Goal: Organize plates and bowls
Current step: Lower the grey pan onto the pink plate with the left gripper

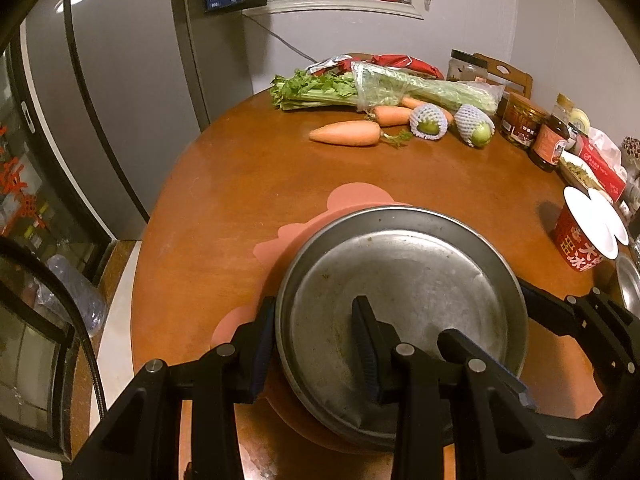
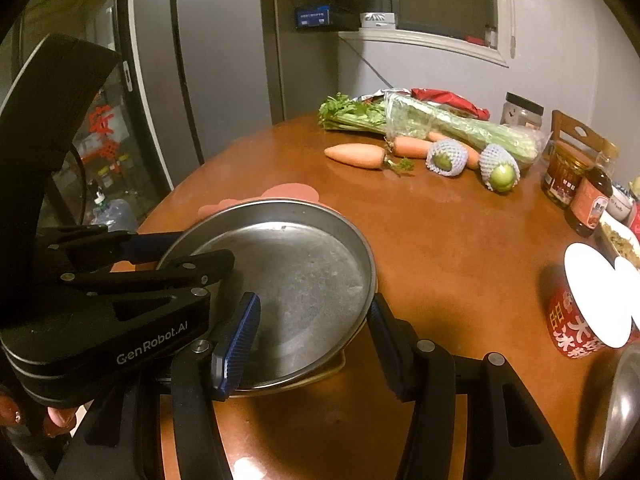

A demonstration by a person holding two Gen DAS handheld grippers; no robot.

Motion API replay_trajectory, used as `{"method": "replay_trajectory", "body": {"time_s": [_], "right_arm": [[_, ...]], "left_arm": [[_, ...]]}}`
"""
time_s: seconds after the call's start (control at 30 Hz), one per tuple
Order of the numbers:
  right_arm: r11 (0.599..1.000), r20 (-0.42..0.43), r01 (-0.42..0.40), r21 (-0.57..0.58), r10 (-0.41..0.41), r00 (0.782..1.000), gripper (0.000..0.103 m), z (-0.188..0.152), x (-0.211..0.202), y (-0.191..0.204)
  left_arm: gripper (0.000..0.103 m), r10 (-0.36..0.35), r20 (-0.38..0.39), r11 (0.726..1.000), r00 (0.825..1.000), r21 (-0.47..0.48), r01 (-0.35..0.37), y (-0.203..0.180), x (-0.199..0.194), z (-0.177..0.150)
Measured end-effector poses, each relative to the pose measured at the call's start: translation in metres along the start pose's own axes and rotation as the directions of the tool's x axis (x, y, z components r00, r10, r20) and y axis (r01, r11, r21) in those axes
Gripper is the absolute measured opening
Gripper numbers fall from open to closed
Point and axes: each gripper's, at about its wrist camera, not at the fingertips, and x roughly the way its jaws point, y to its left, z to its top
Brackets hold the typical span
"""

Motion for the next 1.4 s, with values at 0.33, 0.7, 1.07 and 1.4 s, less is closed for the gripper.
{"method": "replay_trajectory", "body": {"time_s": [0.33,0.7,1.07,1.4], "right_arm": [[1.0,0.005,0.006,-0.004,-0.005,1.0,0.057,-0.001,0.0,0.0],[1.0,0.016,0.006,0.011,-0.006,1.0,0.057,0.0,-0.004,-0.003],[0.999,0.032,0.006,0.041,-0.008,0.999,0.057,0.0,-0.013,-0.011],[0.998,0.053,0.008,0.067,-0.011,0.999,0.057,-0.003,-0.029,-0.019]], "left_arm": [[0.038,-0.004,0.003,1.0,1.0,-0.016,0.004,0.002,-0.001,-0.002],[0.04,0.001,0.022,1.0,1.0,-0.024,-0.001,0.001,-0.012,-0.005],[0.049,-0.012,0.069,0.998,0.998,-0.055,0.016,0.004,-0.031,-0.004],[0.05,-0.008,0.06,0.998,0.998,-0.064,0.012,0.005,-0.04,-0.015]]}}
